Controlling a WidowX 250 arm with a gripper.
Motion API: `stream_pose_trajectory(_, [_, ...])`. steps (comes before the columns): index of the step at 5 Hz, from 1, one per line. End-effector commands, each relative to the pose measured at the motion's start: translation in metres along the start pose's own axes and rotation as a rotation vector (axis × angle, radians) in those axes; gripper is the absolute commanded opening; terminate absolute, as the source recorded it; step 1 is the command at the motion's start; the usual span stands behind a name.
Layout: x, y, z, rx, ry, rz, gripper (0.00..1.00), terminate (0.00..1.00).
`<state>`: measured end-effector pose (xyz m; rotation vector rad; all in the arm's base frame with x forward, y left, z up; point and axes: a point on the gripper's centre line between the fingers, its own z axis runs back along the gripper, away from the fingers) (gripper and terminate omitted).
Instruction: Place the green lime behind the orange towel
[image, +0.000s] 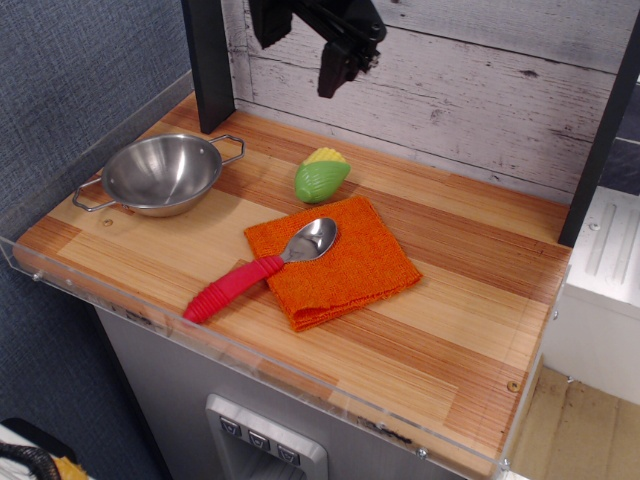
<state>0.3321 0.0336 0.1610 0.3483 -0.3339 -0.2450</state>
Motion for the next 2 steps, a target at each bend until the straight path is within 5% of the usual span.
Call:
stream_pose_trajectory(1, [-0.0065, -0.0008, 0.01, 0.014, -0.037, 0.01, 1.0, 0.0])
stream_pose_trajectory(2, [-0.0065, -0.0008, 0.01, 0.014, -0.037, 0.01, 1.0, 1.0])
